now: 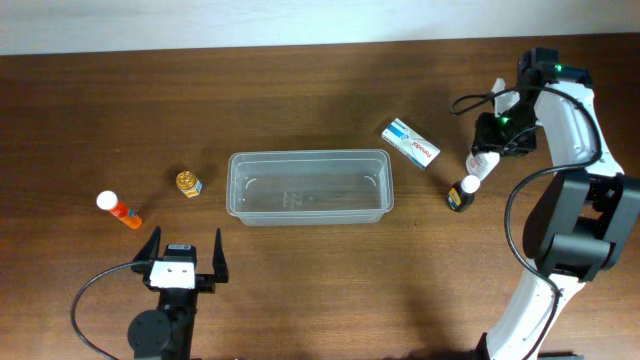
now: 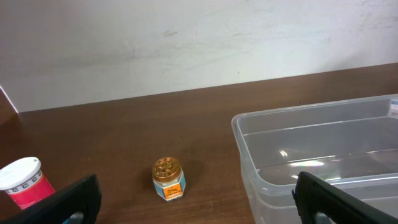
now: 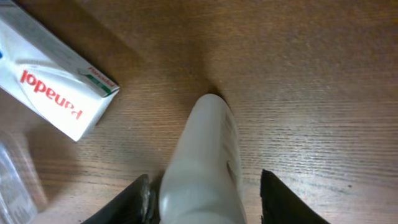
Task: Pack container
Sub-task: 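Move the right gripper to the white spray bottle and grasp it, then lift the white spray bottle and carry it over the container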
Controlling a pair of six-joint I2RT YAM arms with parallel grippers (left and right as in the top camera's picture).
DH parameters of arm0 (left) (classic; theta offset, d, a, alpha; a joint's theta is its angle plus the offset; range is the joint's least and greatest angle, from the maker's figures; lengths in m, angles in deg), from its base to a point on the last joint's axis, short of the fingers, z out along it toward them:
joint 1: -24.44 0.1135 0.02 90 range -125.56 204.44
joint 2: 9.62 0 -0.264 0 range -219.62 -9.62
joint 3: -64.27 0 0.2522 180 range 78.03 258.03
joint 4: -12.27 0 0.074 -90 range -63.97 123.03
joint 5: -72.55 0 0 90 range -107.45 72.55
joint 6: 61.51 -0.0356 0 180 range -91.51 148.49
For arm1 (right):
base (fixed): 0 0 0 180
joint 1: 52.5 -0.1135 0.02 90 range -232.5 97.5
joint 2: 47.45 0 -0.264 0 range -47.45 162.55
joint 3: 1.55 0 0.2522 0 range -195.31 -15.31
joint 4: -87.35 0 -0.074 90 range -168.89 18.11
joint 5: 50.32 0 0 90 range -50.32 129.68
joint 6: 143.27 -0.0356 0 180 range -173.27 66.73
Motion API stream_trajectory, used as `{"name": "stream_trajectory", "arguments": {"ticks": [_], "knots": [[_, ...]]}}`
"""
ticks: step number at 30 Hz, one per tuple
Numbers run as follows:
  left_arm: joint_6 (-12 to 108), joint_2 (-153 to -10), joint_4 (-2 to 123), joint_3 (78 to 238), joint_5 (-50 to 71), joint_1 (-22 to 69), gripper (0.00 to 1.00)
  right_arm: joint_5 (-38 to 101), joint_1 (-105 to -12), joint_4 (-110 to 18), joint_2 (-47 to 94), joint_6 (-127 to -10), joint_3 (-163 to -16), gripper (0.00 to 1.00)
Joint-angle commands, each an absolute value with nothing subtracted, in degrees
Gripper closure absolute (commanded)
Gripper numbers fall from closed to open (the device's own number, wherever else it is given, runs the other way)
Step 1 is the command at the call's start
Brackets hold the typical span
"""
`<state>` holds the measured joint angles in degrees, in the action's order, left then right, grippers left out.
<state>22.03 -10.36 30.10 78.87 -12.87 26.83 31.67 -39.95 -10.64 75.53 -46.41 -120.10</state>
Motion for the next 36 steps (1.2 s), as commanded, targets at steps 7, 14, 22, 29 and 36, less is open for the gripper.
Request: {"name": "stream_trajectory", "arguments": {"ticks": [7, 14, 22, 29, 36], "knots": [[21.5, -10.0, 30.1, 78.5, -12.3, 27.2, 0.01, 34.1, -40.2, -11.2, 76.2, -46.0, -120.9, 0.73], [21.5, -10.0, 30.2, 78.5, -12.3, 27.2, 0.01, 33.8, -40.2, -9.9, 76.0, -46.7, -122.5, 0.76], [21.5, -10.0, 30.2, 78.5, -12.3, 27.2, 0.01, 30.7, -40.4, 0.0, 75.9, -46.7, -134.3, 0.76], [21.5, -10.0, 30.2, 78.5, -12.3, 27.2, 0.01, 25.8, -42.4, 11.7, 75.9, -46.6, -150.2, 0.76], [21.5, -10.0, 30.1, 78.5, -12.3, 27.2, 0.01, 19.1, -49.0, 18.5, 75.5, -47.4, -159.7, 0.76]]}}
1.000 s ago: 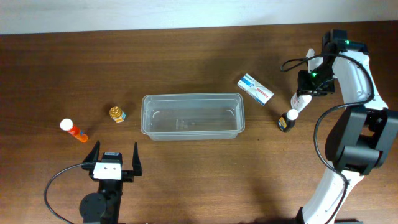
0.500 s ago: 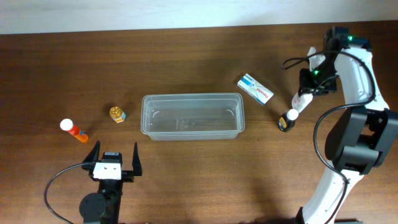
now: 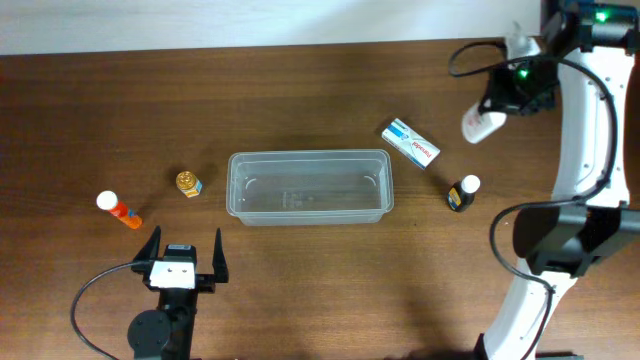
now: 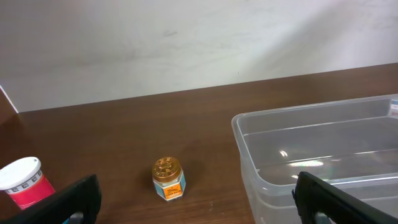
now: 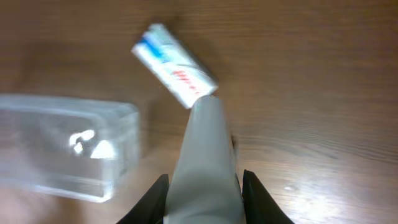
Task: Pack container
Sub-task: 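Lift the white spray bottle and carry it over the container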
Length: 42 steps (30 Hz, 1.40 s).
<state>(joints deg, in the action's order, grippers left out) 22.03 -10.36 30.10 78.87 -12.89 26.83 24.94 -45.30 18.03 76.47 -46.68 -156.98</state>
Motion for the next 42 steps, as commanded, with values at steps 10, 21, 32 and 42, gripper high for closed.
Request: {"name": "stream_trajectory", "arguments": {"ticks": [10, 21, 32, 42], "knots": [[21.5, -10.0, 30.2, 78.5, -12.3, 27.2, 0.01, 13.2, -61.5, 18.2, 75.1, -51.4, -159.6, 0.75], [21.5, -10.0, 30.2, 78.5, -12.3, 27.2, 0.01, 32.6, -73.8, 18.5, 75.1, -63.0, -159.6, 0.76], [21.5, -10.0, 30.2, 78.5, -12.3, 27.2, 0.01, 44.8, -79.5, 17.9, 75.1, -72.3, -152.4, 0.77], [21.5, -10.0, 30.2, 78.5, -12.3, 27.2, 0.01, 46.2, -79.9, 5.9, 75.1, -74.8, -138.2, 0.78]]}}
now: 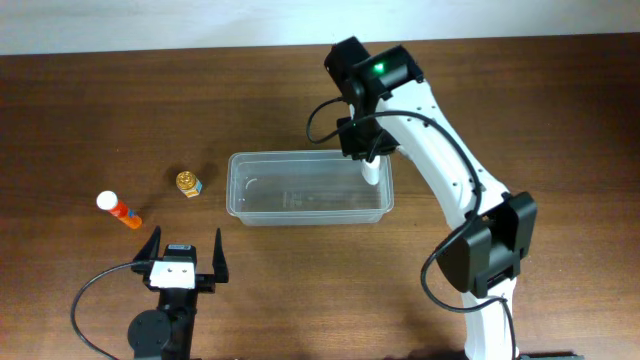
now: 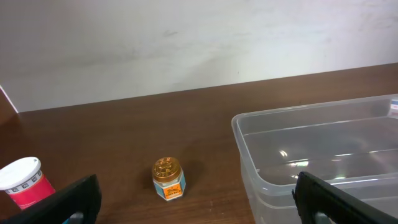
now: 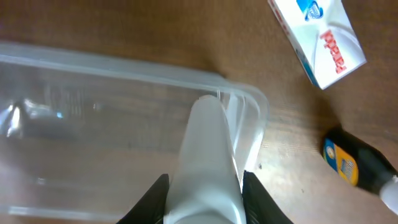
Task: Pack container
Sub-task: 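Lift the white spray bottle and carry it over the container, then lower the spray bottle into the container and open the right gripper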
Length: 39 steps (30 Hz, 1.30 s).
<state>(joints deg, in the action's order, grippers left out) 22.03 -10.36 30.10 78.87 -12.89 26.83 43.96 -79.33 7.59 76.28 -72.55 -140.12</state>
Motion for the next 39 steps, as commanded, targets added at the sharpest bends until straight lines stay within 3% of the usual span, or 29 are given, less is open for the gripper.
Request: {"name": "stream_trajectory", "arguments": {"ticks": [1, 16, 39], "knots": [[21.5, -10.0, 30.2, 78.5, -12.3, 27.2, 0.01, 46.4, -79.9, 5.0, 75.1, -75.0, -137.4, 0.77], [21.5, -10.0, 30.2, 78.5, -12.3, 27.2, 0.01, 51.0, -82.7, -9.6, 75.1, -80.5, -127.0, 0.78], [21.5, -10.0, 30.2, 78.5, -12.3, 27.2, 0.01, 52.4, -82.8, -13.0, 75.1, -82.8, -124.6, 0.78]]}}
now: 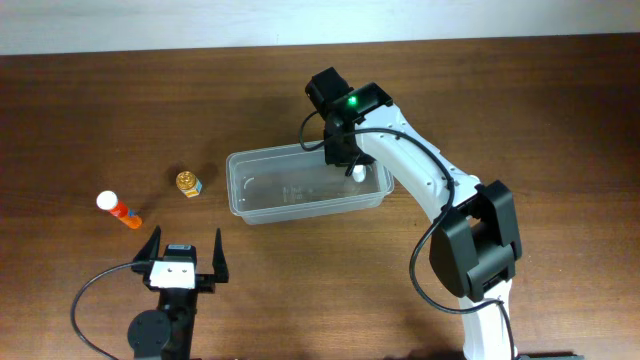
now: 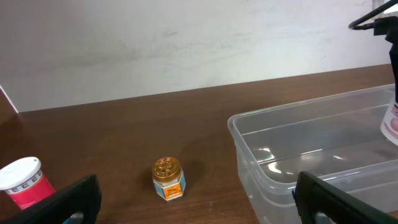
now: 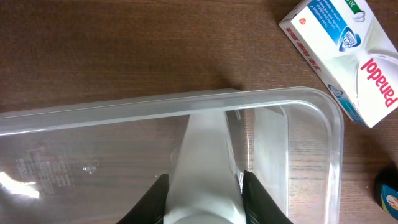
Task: Pack container
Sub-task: 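Lower the spray bottle into the container and open the right gripper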
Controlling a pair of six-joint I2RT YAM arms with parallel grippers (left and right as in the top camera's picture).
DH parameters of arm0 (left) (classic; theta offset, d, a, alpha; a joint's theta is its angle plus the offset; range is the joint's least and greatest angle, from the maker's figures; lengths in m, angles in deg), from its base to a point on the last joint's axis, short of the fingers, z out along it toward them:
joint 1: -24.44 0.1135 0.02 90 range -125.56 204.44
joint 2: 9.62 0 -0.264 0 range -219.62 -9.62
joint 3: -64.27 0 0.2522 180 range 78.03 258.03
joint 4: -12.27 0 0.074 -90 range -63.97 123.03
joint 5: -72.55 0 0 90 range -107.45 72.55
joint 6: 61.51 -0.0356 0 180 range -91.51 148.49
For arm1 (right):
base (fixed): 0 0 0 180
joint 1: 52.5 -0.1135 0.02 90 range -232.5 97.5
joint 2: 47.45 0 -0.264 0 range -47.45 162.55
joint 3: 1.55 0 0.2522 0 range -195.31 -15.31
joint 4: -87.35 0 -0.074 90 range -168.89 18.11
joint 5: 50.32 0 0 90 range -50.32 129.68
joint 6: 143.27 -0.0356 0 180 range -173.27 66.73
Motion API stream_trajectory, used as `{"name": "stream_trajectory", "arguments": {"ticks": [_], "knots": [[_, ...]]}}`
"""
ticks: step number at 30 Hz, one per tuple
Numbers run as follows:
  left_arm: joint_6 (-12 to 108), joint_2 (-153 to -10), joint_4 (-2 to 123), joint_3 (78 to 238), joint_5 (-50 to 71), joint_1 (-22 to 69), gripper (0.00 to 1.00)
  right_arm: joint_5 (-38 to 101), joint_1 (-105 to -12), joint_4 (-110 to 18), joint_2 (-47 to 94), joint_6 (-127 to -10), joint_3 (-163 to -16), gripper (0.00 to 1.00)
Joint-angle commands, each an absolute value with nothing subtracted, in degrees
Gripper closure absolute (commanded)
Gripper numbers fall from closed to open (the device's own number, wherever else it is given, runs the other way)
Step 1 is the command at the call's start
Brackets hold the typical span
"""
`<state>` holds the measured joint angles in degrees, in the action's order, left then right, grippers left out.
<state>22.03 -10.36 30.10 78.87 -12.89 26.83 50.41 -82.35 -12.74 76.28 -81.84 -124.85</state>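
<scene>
A clear plastic container (image 1: pixel 262 206) lies mid-table, slightly skewed. My right gripper (image 1: pixel 345 160) is shut on a white bottle (image 3: pixel 205 155), whose tip (image 1: pixel 357 172) reaches down inside the container's right end. The left wrist view also catches the bottle (image 2: pixel 392 121) at its right edge. Outside the container's corner lies a white and blue Panadol box (image 3: pixel 348 62), with a small dark bottle (image 3: pixel 388 196) beyond it. A gold-lidded jar (image 1: pixel 188 183) and a red tube with a white cap (image 1: pixel 118 209) rest on the left. My left gripper (image 1: pixel 183 255) stands open at the front.
The right arm (image 1: pixel 420 175) crosses over the table to the right of the container and hides the box and dark bottle from overhead. A pale wall (image 2: pixel 186 43) runs along the table's far edge.
The right gripper with the white bottle has moved from over the container's right end to lower inside it. The container has turned a little. The left arm has not moved.
The right gripper was shut on the white bottle lying at the far right of the table. Then it held the bottle raised near the back right corner. Then the bottle was over the container's right end, and now it reaches down inside it.
</scene>
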Motion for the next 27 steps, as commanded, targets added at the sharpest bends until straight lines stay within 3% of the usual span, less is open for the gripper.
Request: {"name": "stream_trajectory", "arguments": {"ticks": [1, 27], "knots": [[21.5, -10.0, 30.2, 78.5, -12.3, 27.2, 0.01, 52.4, -82.8, -13.0, 75.1, -82.8, -124.6, 0.78], [21.5, -10.0, 30.2, 78.5, -12.3, 27.2, 0.01, 52.4, -82.7, -13.2, 75.2, -82.9, -124.6, 0.7]]}}
